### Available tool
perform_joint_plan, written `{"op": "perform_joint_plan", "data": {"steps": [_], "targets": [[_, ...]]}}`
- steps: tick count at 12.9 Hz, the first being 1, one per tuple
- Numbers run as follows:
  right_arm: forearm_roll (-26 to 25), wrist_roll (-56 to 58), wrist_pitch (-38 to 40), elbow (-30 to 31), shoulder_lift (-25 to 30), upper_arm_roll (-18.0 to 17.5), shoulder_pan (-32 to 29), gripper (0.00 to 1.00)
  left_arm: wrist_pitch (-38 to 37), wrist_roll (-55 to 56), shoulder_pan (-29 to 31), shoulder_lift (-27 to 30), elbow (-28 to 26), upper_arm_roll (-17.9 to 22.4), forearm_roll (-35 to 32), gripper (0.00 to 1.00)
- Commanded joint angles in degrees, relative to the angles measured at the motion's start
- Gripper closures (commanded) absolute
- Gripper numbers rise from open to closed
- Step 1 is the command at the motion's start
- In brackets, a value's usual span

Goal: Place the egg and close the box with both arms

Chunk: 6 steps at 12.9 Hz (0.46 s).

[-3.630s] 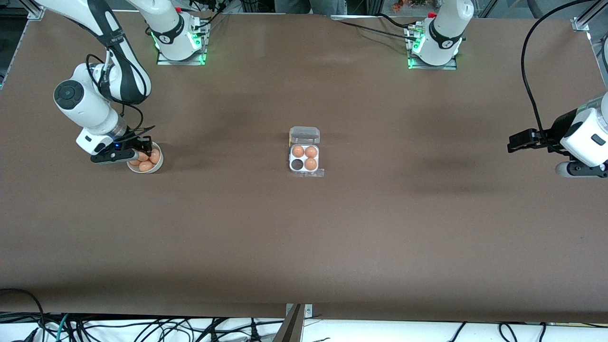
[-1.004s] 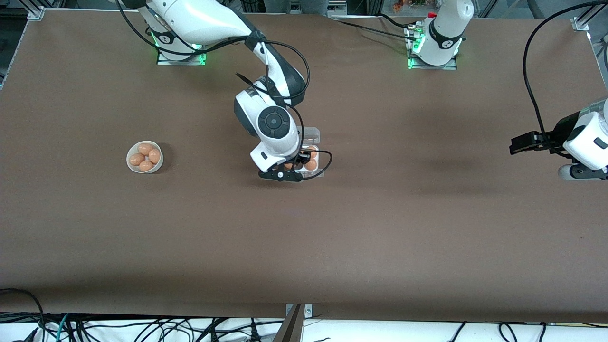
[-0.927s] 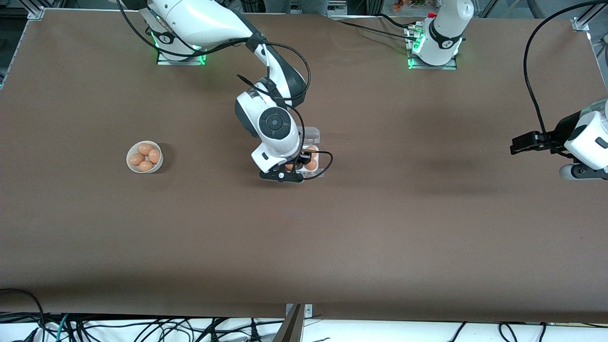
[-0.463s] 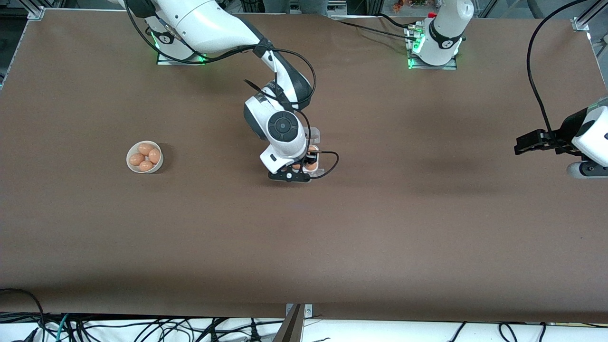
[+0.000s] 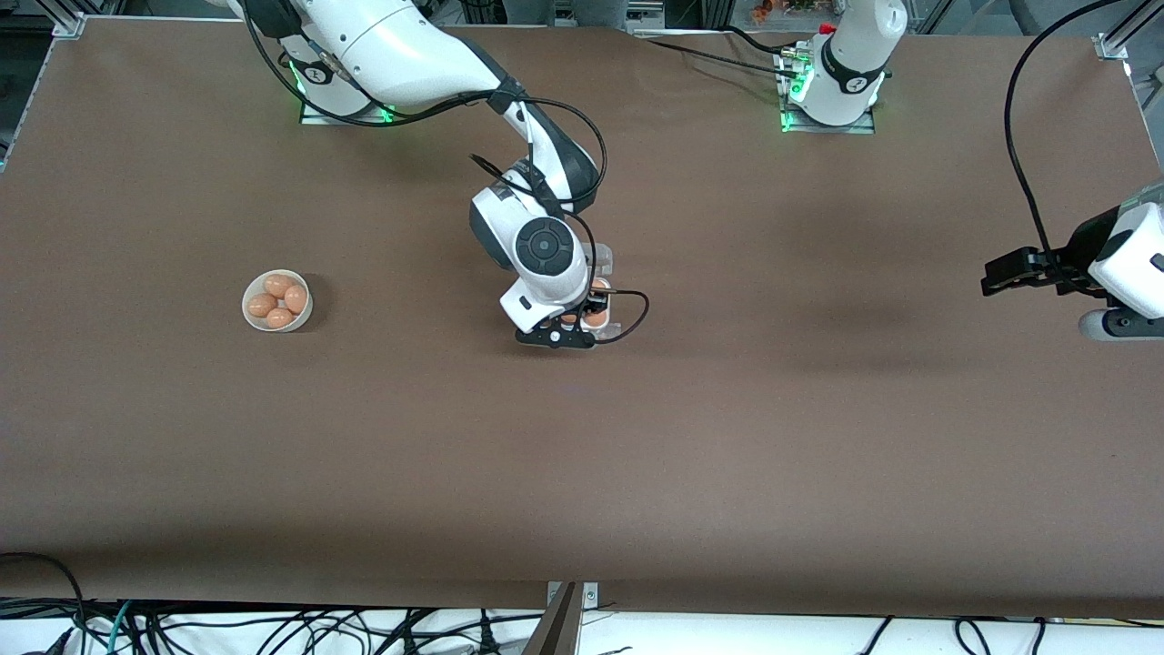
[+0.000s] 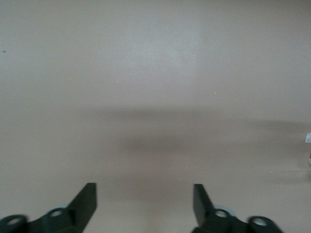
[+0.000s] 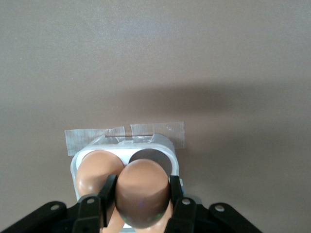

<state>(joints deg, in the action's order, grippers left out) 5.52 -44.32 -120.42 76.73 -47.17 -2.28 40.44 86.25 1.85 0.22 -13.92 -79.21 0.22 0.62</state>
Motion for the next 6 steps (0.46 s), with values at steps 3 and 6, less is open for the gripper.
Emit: {"op": "perform_joint_plan", "data": {"steps": [3,6], "targets": [[0.89,-0.24,0.36,-1.93,-1.34,-0.44,0.08,0.26,-5.55,0.08,-0.65,-0.49,0.2,-0.31,6.4,0.64],[0.81,-0.06,0.36,-2.02,-1.26,-0.44,0.08,0.0,-8.29,-0.01,-3.2,-2.25,0.2,-0.48,6.67,0.9]]}}
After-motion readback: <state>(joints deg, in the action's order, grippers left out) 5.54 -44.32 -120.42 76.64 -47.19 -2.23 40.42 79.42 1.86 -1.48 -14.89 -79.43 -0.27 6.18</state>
